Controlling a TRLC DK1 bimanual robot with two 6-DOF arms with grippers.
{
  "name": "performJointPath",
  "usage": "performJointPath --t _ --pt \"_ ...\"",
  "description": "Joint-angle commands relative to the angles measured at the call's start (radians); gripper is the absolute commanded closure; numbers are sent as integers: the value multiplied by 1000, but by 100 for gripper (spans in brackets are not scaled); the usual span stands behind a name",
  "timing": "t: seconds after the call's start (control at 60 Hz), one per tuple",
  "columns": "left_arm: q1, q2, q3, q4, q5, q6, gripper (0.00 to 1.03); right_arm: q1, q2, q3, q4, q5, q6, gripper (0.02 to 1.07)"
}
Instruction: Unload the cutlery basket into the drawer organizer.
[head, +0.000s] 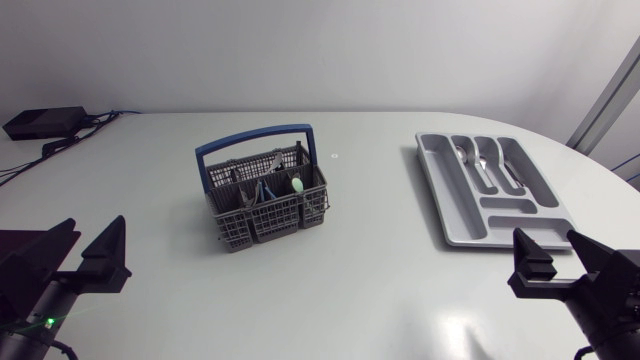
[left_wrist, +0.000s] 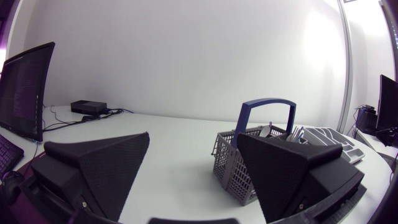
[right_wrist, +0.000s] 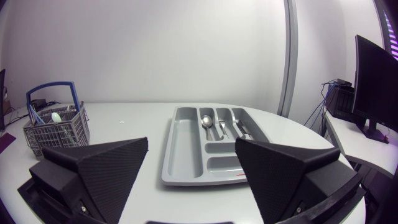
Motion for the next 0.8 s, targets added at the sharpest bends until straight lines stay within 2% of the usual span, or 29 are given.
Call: performJointPath --t 0.0,0.167,0.483,0.783 --pt "-3 -7 -35 -15 -11 2 5 8 -5 -4 -25 4 -3 6" --pt "2 -7 -24 -12 -31 8 5 7 -7 -1 -24 7 -3 6" --pt "17 -3 105 -84 -37 14 5 30 22 50 4 18 -3 6" --pt "13 136 225 -99 -37 13 6 77 341 180 87 18 -1 6"
